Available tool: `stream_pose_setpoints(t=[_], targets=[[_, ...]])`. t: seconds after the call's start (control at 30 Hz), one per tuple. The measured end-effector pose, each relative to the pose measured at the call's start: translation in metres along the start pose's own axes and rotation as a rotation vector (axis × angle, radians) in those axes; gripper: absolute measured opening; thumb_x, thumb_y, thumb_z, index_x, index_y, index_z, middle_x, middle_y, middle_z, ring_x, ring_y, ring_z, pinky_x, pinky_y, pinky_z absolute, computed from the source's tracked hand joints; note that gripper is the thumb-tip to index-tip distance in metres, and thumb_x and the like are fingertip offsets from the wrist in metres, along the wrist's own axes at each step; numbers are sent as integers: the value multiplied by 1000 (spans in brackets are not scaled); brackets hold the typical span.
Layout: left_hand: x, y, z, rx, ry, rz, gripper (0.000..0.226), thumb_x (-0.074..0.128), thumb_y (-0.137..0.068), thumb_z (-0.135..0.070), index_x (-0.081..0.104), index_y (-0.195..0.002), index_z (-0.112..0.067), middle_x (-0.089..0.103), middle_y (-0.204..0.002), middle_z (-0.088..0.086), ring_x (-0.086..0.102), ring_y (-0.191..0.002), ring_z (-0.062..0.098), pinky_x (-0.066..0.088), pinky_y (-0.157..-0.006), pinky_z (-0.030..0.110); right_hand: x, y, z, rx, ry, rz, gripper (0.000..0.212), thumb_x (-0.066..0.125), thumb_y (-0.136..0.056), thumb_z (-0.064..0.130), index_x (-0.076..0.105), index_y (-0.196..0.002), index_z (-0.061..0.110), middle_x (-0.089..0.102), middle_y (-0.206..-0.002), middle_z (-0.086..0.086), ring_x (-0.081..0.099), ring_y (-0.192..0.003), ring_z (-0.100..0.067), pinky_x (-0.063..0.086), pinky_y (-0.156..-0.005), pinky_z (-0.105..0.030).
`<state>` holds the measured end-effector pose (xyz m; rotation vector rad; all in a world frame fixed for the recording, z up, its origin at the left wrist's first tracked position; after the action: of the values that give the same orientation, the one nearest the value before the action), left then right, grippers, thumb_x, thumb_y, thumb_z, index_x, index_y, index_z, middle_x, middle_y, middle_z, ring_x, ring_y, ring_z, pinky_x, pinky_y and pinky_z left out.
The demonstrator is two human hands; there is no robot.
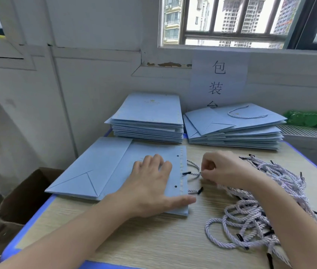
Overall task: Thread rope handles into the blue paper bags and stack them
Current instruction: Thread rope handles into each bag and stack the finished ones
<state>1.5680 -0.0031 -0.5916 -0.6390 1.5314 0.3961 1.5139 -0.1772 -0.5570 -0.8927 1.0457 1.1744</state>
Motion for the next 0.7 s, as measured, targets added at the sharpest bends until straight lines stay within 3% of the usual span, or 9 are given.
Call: stream_pose_setpoints(t=[0.1,0.17,0.3,0.43,0.53,0.6,0.7], targets=[[0,-1,-1,28,48,17,79,16,-59,-90,30,-103,-27,27,-111,-7,26,-109,12,22,-94,28,-2,-1,7,-81,-236,-142,8,58,-90,21,56,-82,22,64,-74,8,51,-60,-2,39,-55,-16],[-1,-2,-2,23,80,46,73,29,-65,-86,32,-104,-24,28,-112,-6,26,-108,13,23,-94,28,0,-2,16,-156,-344,-176,11,62,-88,18,59,-79,23,63,-70,10,50,-58,2,39,-56,-11],[-4,-2,-1,27,112,47,61,46,-80,-74,34,-108,-21,28,-115,-4,26,-110,14,24,-98,29,8,-4,20,-164,-147,-77,13,63,-86,16,60,-77,25,57,-70,15,49,-63,3,39,-60,-10],[-1,-2,2,8,115,51,78,37,-68,-87,35,-112,-23,28,-115,-6,26,-110,13,25,-99,29,-1,2,11,-102,-217,-11,12,63,-80,12,66,-72,21,59,-63,12,48,-53,4,37,-52,-9],[2,-2,0,-12,128,30,85,23,-51,-94,29,-103,-27,28,-110,-7,25,-104,12,24,-94,28,-1,3,21,-169,-407,-47,18,63,-83,11,69,-75,26,65,-70,7,50,-57,4,38,-57,-11],[4,-4,-1,-13,134,21,85,26,-51,-95,29,-101,-27,28,-108,-6,25,-101,13,24,-91,28,4,3,32,-237,-401,-17,22,60,-86,10,69,-78,29,66,-76,3,48,-59,1,36,-58,-13],[5,-6,0,-13,139,6,84,22,-49,-92,33,-98,-25,29,-105,-6,26,-100,14,24,-88,28,13,4,42,-312,-272,42,24,58,-89,11,67,-79,31,57,-78,11,48,-64,3,36,-63,-11]])
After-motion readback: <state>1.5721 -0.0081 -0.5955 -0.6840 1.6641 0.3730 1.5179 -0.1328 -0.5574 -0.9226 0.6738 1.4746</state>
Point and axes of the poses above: each hand's wrist, its own y-axis away from the middle knuckle, its own x-axis out of the palm, z = x × y, the point moved 3 cm from there along -y, towards the middle knuckle
